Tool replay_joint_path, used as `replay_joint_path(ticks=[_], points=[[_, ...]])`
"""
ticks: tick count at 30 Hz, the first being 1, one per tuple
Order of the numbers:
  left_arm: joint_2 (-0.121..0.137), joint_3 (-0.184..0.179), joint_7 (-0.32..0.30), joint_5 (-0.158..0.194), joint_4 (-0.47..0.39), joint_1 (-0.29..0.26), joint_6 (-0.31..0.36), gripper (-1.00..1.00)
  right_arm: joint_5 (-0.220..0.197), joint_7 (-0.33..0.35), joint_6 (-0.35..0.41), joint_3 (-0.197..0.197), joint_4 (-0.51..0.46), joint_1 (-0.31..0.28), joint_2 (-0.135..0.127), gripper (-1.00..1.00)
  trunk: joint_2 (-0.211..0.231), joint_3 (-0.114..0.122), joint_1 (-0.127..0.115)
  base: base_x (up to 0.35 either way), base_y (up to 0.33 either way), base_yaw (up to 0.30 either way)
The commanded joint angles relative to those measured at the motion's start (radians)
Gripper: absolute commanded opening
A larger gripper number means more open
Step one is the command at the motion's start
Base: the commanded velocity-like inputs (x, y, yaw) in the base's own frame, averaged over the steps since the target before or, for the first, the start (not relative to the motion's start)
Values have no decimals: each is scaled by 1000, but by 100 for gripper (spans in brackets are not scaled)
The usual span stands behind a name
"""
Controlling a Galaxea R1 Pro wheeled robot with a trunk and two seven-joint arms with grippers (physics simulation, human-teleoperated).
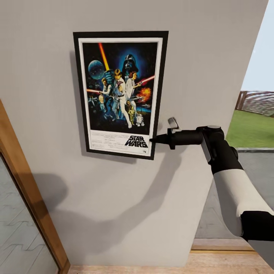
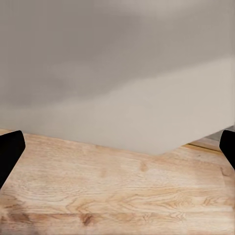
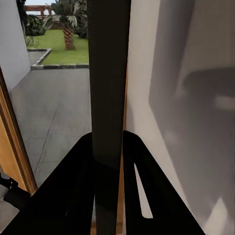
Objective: Pick up the poster from the kitchen countertop and hang it on one of the wall nails in the kitchen.
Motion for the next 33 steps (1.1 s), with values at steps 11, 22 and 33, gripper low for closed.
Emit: replay_joint_path(ticks=[11,22,33], points=[[1,8,-3,-6,1,0,-5,100,4,7,-28,0,44,0,-1,-100,-1,0,0,0,0,0],[1,8,-2,-7,1,0,-5,100,4,7,-33,0,54,0,-2,-100,-1,0,0,0,0,0],[0,8,-2,-7,1,0,-5,100,4,7,-33,0,56,0,-2,-100,-1,0,0,0,0,0]])
